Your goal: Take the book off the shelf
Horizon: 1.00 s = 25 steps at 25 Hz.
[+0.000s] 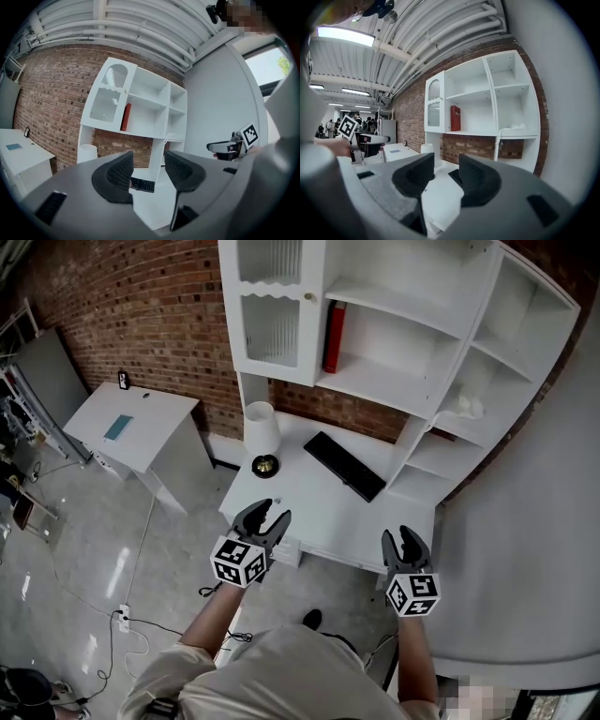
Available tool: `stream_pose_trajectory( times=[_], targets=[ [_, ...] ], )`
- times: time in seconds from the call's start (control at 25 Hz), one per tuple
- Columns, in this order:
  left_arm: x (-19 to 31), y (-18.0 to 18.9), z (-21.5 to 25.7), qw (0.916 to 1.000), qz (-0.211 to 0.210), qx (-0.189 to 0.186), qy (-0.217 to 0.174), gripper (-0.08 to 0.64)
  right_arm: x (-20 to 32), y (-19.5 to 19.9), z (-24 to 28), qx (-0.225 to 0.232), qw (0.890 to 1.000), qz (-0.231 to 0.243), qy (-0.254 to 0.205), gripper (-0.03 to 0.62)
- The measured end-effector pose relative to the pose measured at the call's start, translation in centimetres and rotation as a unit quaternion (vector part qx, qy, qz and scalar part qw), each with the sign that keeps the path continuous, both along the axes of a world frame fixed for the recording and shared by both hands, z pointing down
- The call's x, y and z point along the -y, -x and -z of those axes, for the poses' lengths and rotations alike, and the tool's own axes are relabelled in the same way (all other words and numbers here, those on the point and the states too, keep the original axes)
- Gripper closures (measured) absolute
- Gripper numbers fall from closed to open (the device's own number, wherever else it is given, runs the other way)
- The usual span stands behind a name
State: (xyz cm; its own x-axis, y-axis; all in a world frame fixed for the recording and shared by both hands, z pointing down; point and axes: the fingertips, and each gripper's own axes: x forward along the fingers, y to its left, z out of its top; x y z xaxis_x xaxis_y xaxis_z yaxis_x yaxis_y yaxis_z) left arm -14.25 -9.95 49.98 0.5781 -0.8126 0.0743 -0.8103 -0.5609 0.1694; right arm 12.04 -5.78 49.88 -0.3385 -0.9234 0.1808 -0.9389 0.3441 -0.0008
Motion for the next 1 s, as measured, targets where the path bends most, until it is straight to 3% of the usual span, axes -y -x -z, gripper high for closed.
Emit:
stream_pose_trajectory(
  times=[0.44, 1.0],
  targets=[
    [5.4, -5.3, -0.3, 0.9996, 0.027, 0.008, 0.002, 0.357, 7.0, -5.8, -0.1, 0.007, 1.000, 0.025, -0.006, 0.443],
    [11.2, -6.4, -1.2, 0.9987, 0.047, 0.013, 0.017, 0.357, 13.3, -7.5, -1.1, 0.022, 0.999, 0.030, 0.003, 0.443]
  ],
)
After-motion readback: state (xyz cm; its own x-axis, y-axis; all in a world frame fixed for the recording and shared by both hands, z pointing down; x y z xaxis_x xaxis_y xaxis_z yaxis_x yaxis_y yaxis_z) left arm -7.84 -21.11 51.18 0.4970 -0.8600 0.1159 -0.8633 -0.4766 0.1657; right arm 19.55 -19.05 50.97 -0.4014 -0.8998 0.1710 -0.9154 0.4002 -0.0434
